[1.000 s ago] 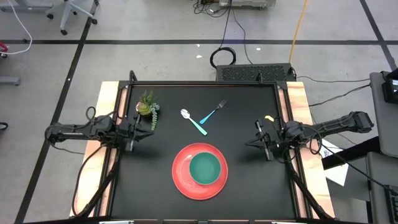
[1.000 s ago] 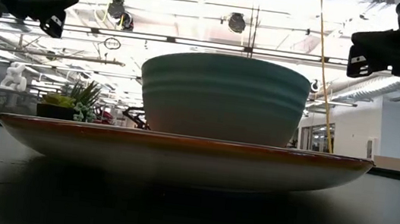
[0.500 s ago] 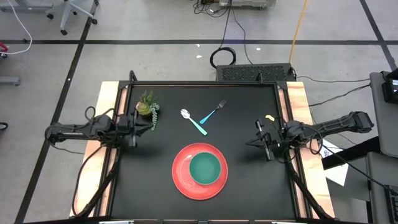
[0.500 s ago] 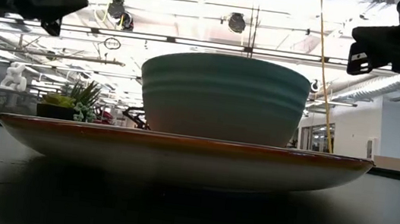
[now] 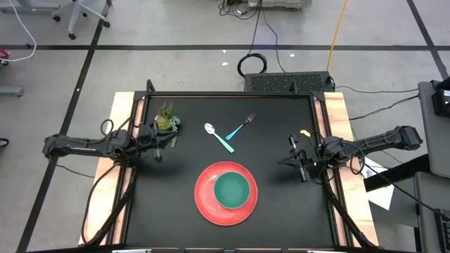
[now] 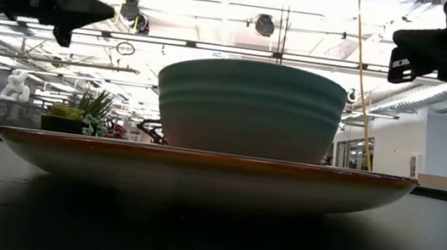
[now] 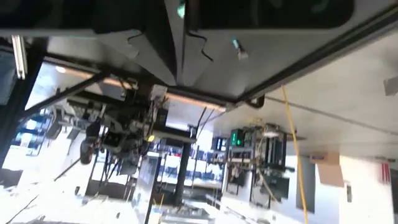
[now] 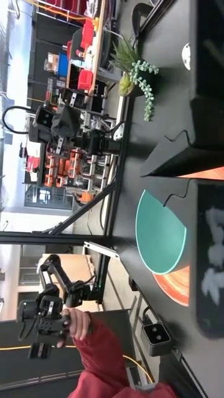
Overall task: Set table place
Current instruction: Put the blue fork on the orange plate to the left of the green bowl
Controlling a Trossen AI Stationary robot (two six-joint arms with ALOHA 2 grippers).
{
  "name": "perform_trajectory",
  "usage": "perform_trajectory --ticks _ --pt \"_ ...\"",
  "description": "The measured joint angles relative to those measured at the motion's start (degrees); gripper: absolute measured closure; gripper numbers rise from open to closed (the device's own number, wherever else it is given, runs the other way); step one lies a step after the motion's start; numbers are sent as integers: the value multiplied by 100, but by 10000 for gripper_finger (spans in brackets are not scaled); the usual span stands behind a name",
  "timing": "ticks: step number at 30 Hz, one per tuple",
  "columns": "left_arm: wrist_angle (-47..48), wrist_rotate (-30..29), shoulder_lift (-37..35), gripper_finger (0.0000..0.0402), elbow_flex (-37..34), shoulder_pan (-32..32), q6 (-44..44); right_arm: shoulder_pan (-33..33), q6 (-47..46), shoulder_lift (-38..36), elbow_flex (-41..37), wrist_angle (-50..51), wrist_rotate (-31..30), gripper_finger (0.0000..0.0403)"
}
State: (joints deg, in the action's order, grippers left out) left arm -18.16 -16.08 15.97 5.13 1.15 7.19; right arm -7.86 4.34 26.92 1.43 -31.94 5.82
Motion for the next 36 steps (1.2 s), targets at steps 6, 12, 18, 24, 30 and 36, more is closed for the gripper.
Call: perform_trajectory --ticks 6,12,18,24,30,36 --pt "-858 99 618 277 0 -180 88 1 -22 0 0 -86 0 403" --pt "-1161 21 1248 168 0 -469 676 2 -61 0 0 -85 0 403" --pt "-1585 96 1985 112 0 -801 1054 0 -54 0 0 -85 0 403" --pt "-1952 147 2563 106 0 -860 972 0 -35 0 0 -7 0 403" --pt "-2006 149 2712 105 0 -860 941 0 -66 0 0 -111 -1 403" --pt "-2250 112 2712 105 0 -860 633 0 -214 0 0 -126 -2 403"
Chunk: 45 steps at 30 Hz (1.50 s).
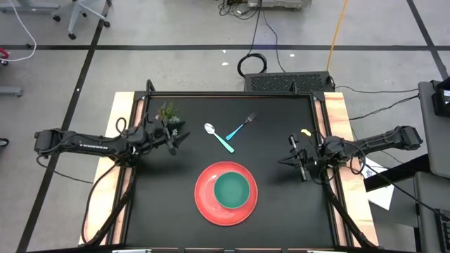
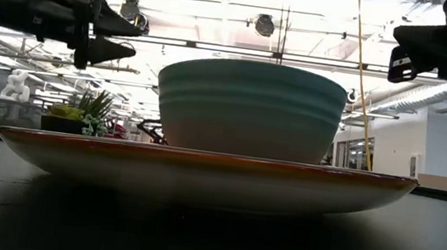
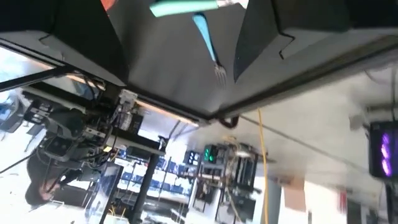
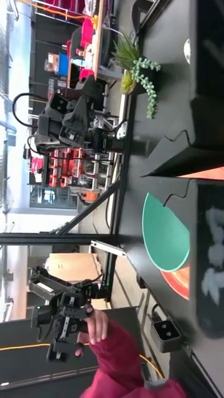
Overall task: Set table place
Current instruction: Put the blue fork on the orange plate to the left of the green bowl
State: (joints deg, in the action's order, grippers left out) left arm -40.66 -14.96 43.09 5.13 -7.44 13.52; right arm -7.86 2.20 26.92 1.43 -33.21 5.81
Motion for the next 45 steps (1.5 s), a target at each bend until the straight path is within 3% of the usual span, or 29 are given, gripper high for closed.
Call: perform_trajectory --ticks 2,17,20,25,33,45 --pt "-121 -26 0 105 0 0 -313 0 -34 0 0 -2 2 403" --pt "-505 36 12 105 15 56 -394 -9 -247 2 0 -130 2 403" --pt "253 10 166 105 459 119 -534 -9 -303 0 0 -228 4 403" --pt "2889 -621 946 105 2253 -108 -193 2 -252 11 0 -263 -5 403" --pt "3933 371 2215 105 4270 -528 -589 2 -319 101 0 -255 -9 403" --pt "4297 1760 3793 105 4992 -1511 -477 2 -346 105 0 -46 -13 403"
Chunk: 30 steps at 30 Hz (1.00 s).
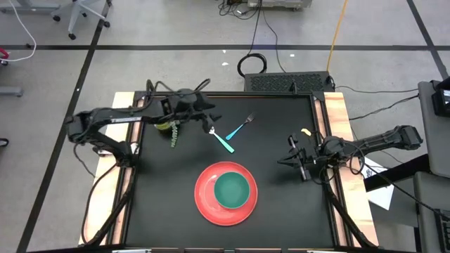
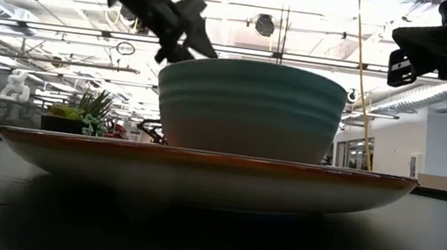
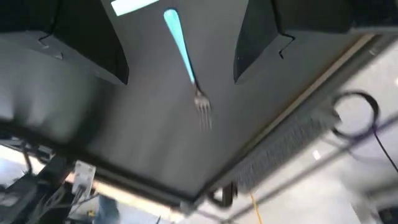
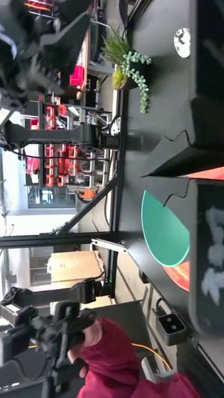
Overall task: Set table place
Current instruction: Put the blue fork on the orange plate to the left of the green bowl
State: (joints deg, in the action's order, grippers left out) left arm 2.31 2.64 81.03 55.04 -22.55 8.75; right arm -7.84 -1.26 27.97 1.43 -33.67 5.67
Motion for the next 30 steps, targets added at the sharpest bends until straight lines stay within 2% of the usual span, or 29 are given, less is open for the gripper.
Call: perform_trajectory --ticks 5,12,17,30 --pt "524 471 494 105 471 -374 103 0 9 -2 0 -44 -2 403" --pt "2214 487 1097 105 1969 -496 -420 0 38 -2 0 -81 -4 403" --pt "3009 583 1544 105 2864 -508 -546 0 40 -2 0 -82 -7 403" --pt "3808 1236 2896 105 4321 -401 -756 0 41 0 0 -33 -7 403"
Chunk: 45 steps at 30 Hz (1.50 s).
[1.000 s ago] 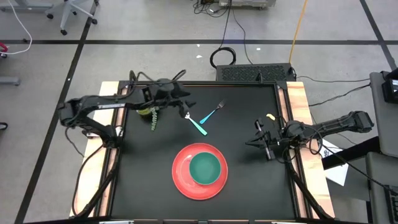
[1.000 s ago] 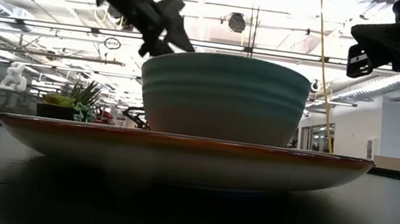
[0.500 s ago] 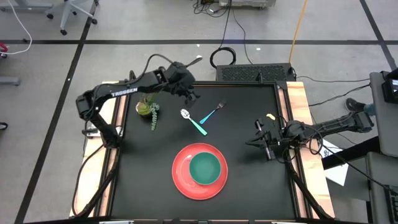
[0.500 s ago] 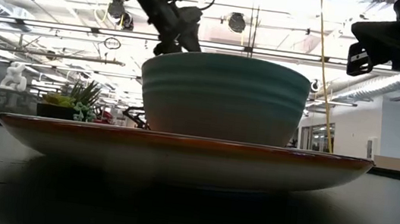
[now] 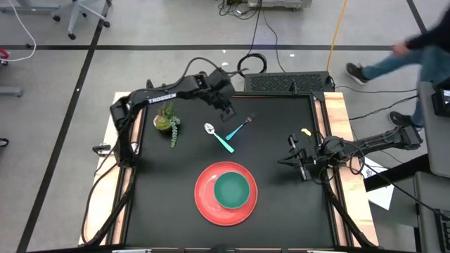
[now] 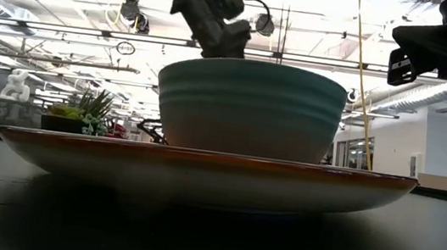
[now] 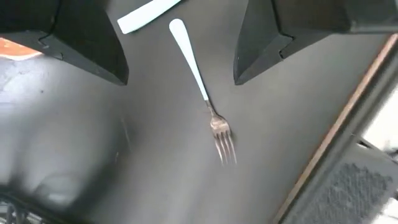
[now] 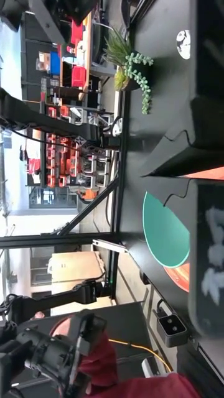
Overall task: Set table place
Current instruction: Put the blue fork on the orange plate to the left of the green bowl
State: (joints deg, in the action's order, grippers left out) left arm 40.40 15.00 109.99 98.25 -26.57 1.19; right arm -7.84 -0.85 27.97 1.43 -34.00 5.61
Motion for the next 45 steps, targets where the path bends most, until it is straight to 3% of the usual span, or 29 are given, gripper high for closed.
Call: perform_trajectory --ticks 11,19,29,40,45 --pt "1008 288 1155 105 1306 7 193 0 -2 0 0 0 2 403" --pt "1684 -80 1796 105 2052 210 494 0 -2 0 0 -4 2 403" --pt "1402 -1042 1852 105 2119 507 643 -1 -4 0 0 -42 2 403" --pt "988 -486 2068 105 2113 534 796 -1 -148 2 0 -88 2 403" --pt "894 -602 2101 105 2114 569 820 -2 -152 2 0 -118 4 403"
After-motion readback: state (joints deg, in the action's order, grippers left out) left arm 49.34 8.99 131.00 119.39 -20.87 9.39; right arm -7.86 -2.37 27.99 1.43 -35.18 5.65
